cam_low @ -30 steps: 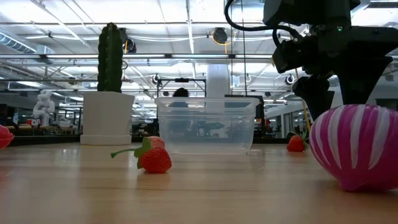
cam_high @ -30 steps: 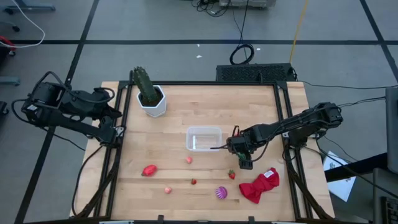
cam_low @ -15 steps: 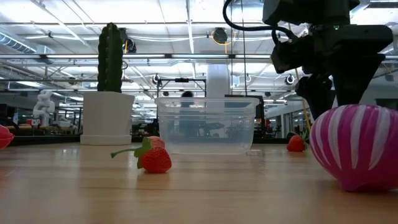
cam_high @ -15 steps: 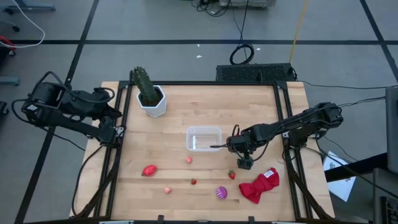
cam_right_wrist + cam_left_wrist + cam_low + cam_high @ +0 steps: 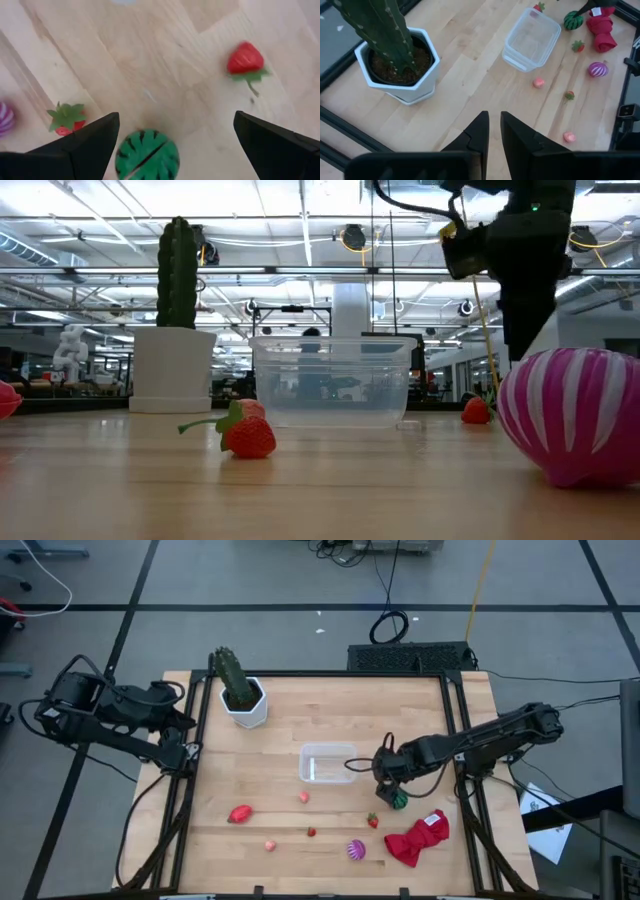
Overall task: Pick and placing Produce into tupperware
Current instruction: Put the watermelon into the transparent bin
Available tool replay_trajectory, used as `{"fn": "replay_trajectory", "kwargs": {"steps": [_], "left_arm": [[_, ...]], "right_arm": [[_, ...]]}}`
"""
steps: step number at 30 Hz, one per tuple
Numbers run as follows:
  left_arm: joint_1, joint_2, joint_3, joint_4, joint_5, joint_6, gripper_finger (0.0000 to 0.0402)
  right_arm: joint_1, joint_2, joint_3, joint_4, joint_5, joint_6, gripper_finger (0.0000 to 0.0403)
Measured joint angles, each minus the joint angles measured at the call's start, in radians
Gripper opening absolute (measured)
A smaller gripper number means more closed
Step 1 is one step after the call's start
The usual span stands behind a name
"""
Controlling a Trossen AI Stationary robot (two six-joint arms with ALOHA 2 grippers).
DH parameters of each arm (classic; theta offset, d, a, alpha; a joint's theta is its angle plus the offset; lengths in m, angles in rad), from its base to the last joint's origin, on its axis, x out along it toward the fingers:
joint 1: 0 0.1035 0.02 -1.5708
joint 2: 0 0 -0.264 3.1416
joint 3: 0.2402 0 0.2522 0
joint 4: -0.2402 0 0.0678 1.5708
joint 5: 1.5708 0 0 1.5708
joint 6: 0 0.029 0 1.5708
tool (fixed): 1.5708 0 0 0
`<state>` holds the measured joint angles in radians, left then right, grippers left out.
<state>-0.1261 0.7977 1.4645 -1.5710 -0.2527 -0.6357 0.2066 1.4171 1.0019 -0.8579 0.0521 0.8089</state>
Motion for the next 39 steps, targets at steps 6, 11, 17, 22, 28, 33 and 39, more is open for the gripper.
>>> {"fn": "replay_trajectory", "kwargs": {"steps": [6, 11, 17, 22, 28, 33, 39], "left_arm": [[0.0, 0.0, 0.0, 0.0, -0.019, 0.013, 0.0051], [0.0, 0.0, 0.0, 0.0, -0.019, 0.013, 0.0051], [0.0, 0.0, 0.0, 0.0, -0.019, 0.013, 0.0051], [0.0, 0.0, 0.0, 0.0, -0.019, 0.033, 0.0051], [0.0, 0.0, 0.0, 0.0, -0.019, 0.035, 0.0051], [0.0, 0.0, 0.0, 0.0, -0.019, 0.033, 0.0051], [0.0, 0.0, 0.0, 0.0, -0.019, 0.043, 0.0051]], "right_arm": [[0.052, -0.012, 0.0, -0.014, -0.001, 0.178, 0.0382], [0.099, -0.012, 0.0, -0.023, -0.002, 0.289, 0.0382], [0.145, -0.012, 0.0, -0.085, -0.003, 0.386, 0.0382], [0.163, -0.012, 0.0, -0.088, -0.002, 0.431, 0.0382], [0.162, -0.011, 0.0, -0.075, -0.001, 0.436, 0.0382], [0.162, 0.004, 0.0, -0.075, -0.001, 0.436, 0.0382], [0.162, 0.029, 0.0, -0.058, -0.004, 0.435, 0.0382]]}}
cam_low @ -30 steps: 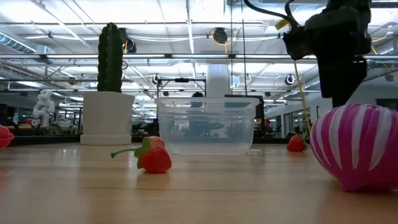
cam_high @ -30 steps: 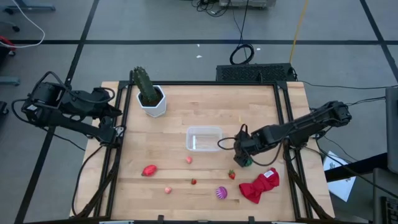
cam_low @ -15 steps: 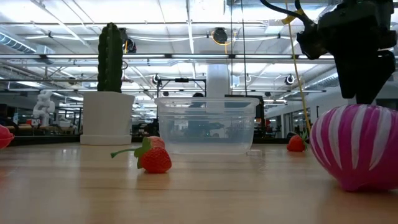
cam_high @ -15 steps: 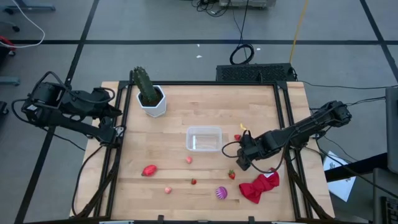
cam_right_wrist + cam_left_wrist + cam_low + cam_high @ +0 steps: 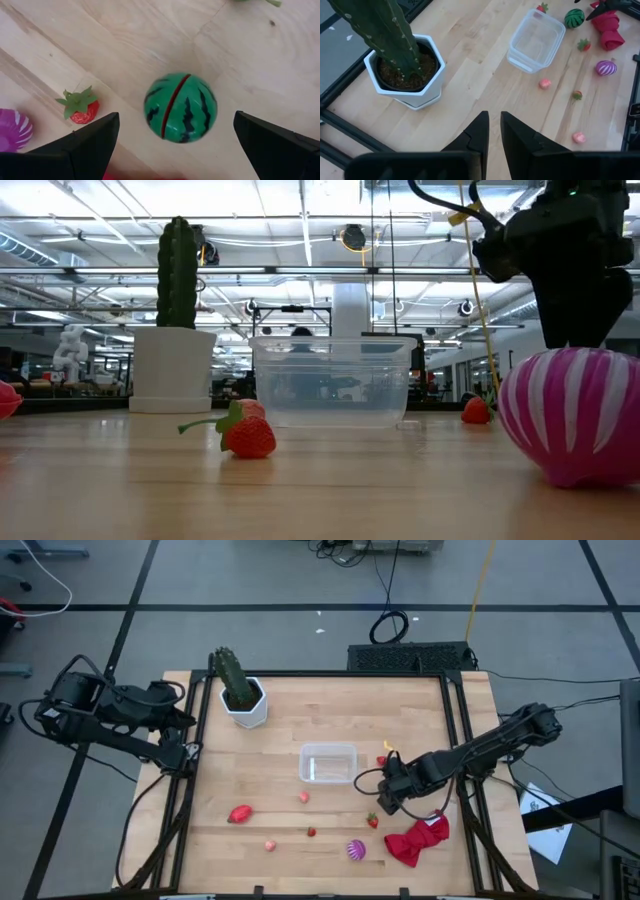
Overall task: Pick and placing Produce into tupperware
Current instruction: Put the watermelon into the transparent bin
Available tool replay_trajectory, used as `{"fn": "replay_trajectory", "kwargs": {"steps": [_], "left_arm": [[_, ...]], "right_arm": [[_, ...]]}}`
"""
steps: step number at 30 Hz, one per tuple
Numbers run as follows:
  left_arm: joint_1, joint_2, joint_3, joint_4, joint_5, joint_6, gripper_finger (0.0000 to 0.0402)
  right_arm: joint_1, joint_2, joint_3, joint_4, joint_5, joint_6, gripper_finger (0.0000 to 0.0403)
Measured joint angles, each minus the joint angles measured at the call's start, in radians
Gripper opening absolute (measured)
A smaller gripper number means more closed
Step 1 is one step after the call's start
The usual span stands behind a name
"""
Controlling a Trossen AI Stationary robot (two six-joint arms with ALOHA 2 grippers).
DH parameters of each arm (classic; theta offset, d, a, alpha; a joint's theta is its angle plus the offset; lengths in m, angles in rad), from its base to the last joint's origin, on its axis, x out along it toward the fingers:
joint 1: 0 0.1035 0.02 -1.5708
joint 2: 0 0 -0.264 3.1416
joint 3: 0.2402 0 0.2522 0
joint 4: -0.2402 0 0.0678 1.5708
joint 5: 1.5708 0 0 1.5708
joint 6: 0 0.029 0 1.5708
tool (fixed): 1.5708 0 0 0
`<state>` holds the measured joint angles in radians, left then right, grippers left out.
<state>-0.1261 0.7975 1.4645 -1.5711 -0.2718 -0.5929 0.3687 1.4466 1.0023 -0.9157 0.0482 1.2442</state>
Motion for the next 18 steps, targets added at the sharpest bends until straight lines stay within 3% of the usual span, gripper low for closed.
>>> {"fn": "replay_trajectory", "kwargs": {"steps": [18], "left_arm": [[0.0, 0.0, 0.0, 0.0, 0.0, 0.021, 0.0051]], "right_arm": [[0.028, 0.013, 0.001, -0.019, -0.022, 0.054, 0.0382]]}}
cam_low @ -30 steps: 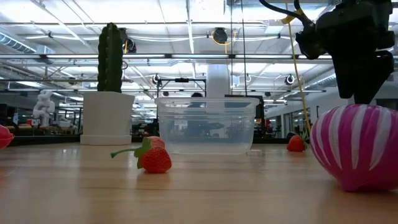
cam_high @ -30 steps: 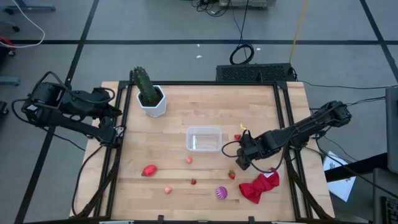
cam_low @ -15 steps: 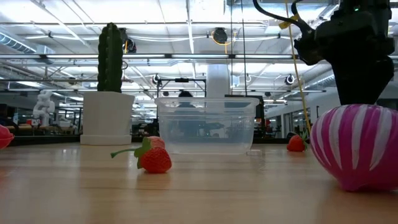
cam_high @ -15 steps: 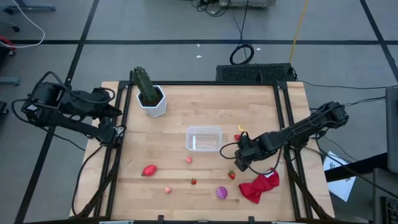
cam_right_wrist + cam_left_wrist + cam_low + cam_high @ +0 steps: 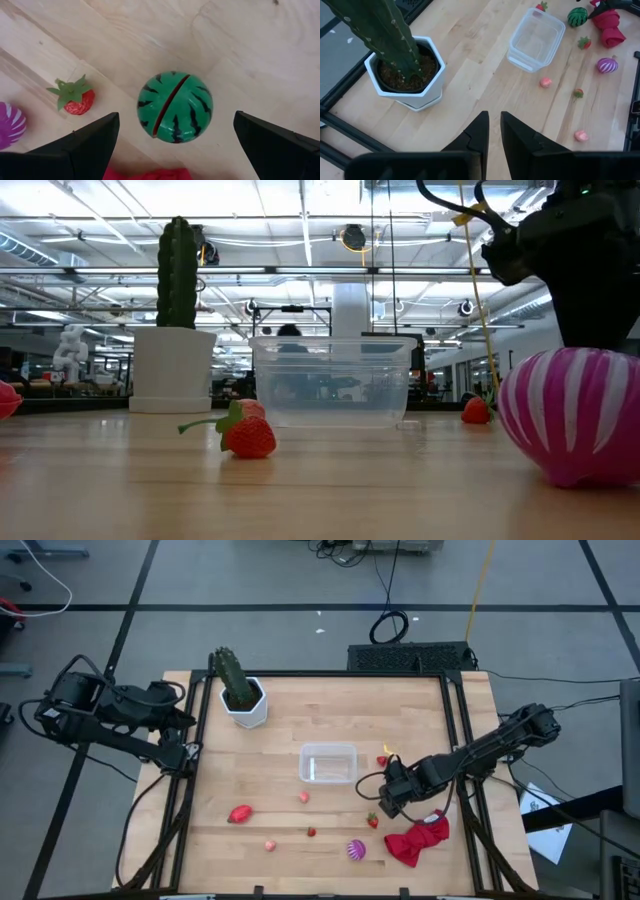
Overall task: Pick and placing Produce into tupperware
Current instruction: Put the watermelon into the transparent bin
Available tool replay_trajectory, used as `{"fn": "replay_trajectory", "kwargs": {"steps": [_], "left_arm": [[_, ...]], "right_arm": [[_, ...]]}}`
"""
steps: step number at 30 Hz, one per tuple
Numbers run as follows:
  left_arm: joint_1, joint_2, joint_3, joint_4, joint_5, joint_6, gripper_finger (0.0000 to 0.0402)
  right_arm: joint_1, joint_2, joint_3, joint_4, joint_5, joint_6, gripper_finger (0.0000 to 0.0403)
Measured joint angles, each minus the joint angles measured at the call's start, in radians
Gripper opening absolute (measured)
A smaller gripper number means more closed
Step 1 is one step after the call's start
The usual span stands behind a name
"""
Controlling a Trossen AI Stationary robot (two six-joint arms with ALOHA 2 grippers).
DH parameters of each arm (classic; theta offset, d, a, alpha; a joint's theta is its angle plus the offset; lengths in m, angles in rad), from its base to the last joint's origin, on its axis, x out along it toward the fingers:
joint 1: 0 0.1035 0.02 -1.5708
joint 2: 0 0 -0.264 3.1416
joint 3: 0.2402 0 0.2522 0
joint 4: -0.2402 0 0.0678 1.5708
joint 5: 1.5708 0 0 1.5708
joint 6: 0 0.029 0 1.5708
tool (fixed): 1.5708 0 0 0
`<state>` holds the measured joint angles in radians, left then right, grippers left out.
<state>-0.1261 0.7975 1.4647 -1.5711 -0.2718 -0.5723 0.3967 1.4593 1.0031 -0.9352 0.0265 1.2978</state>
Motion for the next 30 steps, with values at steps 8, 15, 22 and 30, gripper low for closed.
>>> {"fn": "replay_trajectory", "kwargs": {"steps": [8, 15, 22, 30], "left_arm": [[0.0, 0.0, 0.0, 0.0, 0.0, 0.002, 0.0051], [0.0, 0.0, 0.0, 0.0, 0.0, 0.001, 0.0051], [0.0, 0.0, 0.0, 0.001, 0.0, -0.001, 0.0051], [0.0, 0.001, 0.0, 0.001, -0.018, -0.001, 0.0051]], "right_arm": [[0.006, 0.0, -0.051, 0.072, -0.002, 0.021, 0.0382], [0.011, 0.0, -0.1, 0.12, -0.003, 0.022, 0.0382], [0.009, 0.0, -0.155, 0.234, -0.004, 0.02, 0.0382], [-0.007, 0.0, -0.181, 0.271, -0.005, 0.013, 0.0382]]}}
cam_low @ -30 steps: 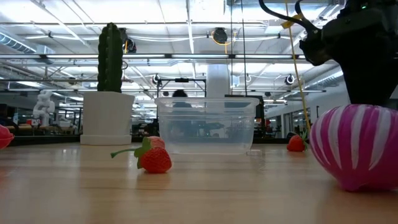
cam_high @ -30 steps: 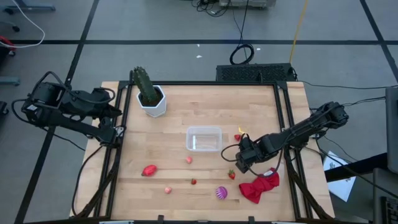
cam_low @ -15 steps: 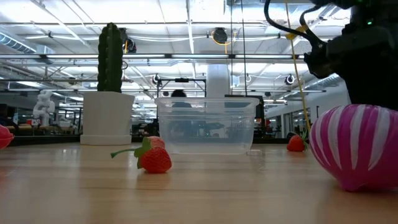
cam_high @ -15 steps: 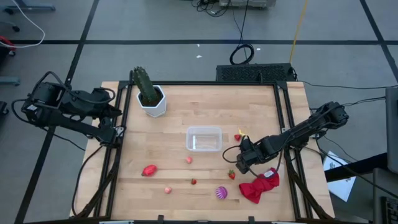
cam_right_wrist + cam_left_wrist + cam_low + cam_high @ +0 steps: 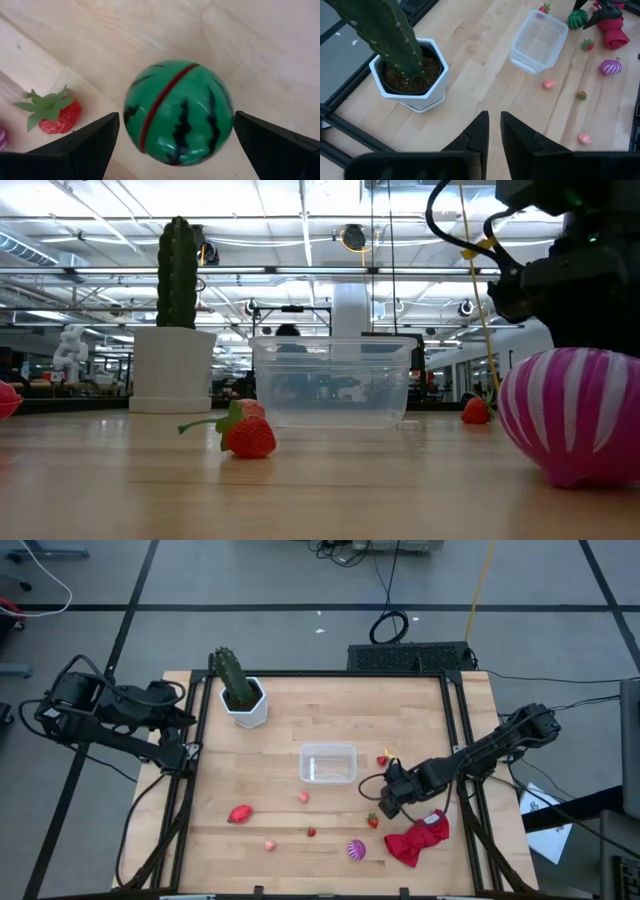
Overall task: Pick and placing Produce into tupperware
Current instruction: Put the watermelon into the transparent bin
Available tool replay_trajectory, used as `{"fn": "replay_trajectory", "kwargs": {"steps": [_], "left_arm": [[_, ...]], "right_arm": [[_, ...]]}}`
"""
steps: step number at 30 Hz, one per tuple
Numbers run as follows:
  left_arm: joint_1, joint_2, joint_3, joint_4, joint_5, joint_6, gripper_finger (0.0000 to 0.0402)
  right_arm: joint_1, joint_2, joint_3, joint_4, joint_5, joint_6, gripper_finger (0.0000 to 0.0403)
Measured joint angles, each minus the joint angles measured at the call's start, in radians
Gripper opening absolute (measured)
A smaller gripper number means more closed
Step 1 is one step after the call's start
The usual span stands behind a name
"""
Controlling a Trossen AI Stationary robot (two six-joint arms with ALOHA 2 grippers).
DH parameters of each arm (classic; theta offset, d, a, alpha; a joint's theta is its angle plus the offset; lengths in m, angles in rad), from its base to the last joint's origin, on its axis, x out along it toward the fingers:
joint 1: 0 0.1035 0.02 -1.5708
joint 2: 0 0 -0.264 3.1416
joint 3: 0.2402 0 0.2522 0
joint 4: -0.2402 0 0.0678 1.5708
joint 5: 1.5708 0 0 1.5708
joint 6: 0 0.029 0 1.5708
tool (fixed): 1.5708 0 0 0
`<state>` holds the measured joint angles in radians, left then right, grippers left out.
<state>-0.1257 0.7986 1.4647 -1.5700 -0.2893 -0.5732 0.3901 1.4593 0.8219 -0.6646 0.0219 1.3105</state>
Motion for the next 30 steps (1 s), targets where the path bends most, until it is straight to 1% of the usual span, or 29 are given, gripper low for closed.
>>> {"fn": "replay_trajectory", "kwargs": {"steps": [12, 20, 30], "left_arm": [[0.0, 0.0, 0.0, 0.0, 0.0, 0.001, 0.0051], [0.0, 0.0, 0.0, 0.0, 0.0, 0.023, 0.0051], [0.0, 0.0, 0.0, 0.0, 0.0, 0.023, 0.0051]], "right_arm": [[-0.054, 0.0, 0.0, 0.014, 0.0, -0.088, 0.0382], [-0.056, 0.0, 0.0, 0.087, 0.0, -0.151, 0.0382], [-0.056, 0.0, 0.0, 0.085, 0.0, -0.225, 0.0382]]}}
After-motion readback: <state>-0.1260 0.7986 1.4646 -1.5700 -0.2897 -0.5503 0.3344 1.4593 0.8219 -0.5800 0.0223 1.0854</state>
